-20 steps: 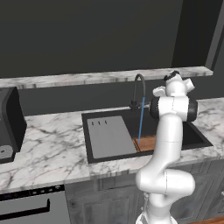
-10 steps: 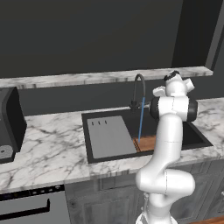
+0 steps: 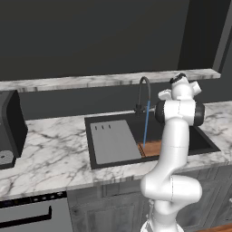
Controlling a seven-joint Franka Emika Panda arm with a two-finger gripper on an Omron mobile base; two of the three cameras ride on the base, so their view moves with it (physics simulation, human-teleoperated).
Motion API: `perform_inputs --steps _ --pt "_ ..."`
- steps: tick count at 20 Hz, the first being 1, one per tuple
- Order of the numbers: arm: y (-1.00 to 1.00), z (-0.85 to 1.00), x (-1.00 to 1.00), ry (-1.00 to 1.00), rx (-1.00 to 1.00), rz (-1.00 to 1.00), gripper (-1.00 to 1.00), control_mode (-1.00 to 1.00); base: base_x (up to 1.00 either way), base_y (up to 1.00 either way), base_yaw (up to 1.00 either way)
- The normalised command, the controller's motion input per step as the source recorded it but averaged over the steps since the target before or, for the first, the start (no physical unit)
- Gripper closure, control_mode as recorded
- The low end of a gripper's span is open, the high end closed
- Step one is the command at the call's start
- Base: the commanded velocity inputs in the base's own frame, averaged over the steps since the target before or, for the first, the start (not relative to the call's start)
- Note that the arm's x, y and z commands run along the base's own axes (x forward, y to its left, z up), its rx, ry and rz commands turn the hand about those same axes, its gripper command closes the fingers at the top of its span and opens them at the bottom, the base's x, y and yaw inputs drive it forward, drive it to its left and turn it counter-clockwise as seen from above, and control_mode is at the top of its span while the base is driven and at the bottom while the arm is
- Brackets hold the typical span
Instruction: Turn on the sink faucet with hot water and rinse the cutting board for ten seconds, then turn off the faucet. Push the cutting board to reach the water if necessary.
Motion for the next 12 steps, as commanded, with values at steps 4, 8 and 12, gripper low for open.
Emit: perform_inputs --steps 4,8,12 --pt "0.00 0.00 0.00 0.00 0.00 0.00 1.00 -1.00 0.00 0.00 0.00" --pt "0.00 0.00 0.00 0.00 0.00 0.00 1.00 -1.00 0.00 0.00 0.00" --pt "0.00 0.00 0.00 0.00 0.00 0.00 1.00 -1.00 0.00 0.00 0.00"
